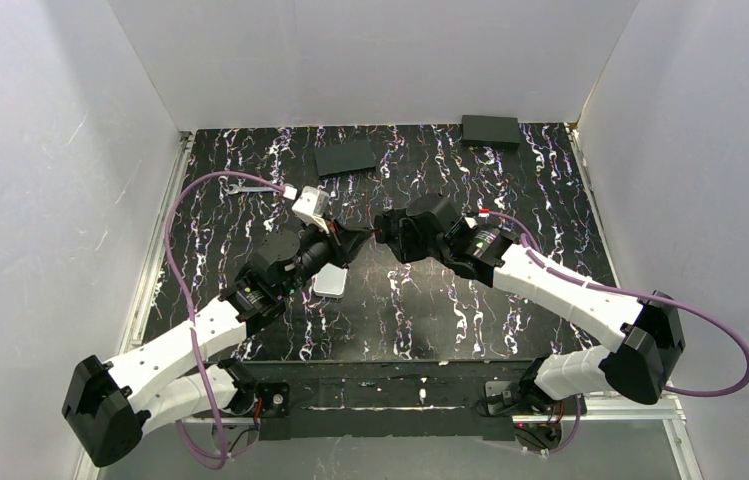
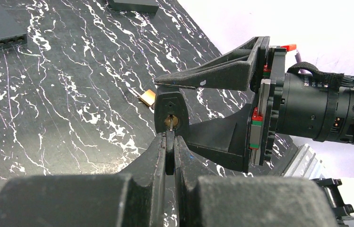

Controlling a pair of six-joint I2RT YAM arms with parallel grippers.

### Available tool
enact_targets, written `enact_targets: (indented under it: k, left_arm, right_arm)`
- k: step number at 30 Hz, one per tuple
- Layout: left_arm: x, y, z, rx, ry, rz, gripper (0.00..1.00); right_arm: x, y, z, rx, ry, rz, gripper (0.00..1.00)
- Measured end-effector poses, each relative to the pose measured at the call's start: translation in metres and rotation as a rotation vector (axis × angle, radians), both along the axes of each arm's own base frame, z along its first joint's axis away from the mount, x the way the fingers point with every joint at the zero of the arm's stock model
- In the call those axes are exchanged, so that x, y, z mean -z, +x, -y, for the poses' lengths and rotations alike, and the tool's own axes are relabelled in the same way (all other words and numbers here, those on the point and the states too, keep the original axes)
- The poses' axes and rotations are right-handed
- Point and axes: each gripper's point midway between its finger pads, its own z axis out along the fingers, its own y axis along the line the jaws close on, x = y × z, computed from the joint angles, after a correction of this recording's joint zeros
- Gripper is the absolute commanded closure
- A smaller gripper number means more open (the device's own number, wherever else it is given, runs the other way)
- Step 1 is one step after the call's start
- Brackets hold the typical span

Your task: Unlock with the key

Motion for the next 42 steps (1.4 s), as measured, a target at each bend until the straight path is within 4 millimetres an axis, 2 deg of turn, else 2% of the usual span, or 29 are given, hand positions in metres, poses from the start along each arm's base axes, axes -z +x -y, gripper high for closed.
enact_targets:
  k: [12,17,28,42]
  left_arm:
    - [0.0025,0.0029,0.0014,-0.092,-0.172,-0.176,1.0]
    - [0.0049,0.001,0.0036,-0.078,-0.156,-0.175,1.0]
    - [0.0042,-0.0004,0.0065,0.009,0.049,0.006,1.0]
    - [0.0069,0.0019,0.0062,-0.073,-0.085,-0.157,1.0]
  right_arm:
    - [0.0004,0.0006,0.001,0.005,-0.003,0.001,0.99]
    - [0.0022,-0.0002,0.0021,0.004,-0.011,-0.004,0.99]
    - [0.002,-0.0029,-0.0006,-0.009,-0.007,-0.007,0.99]
    - [0.002,-0.0037,-0.0011,-0.013,-0.008,-0.007,0.99]
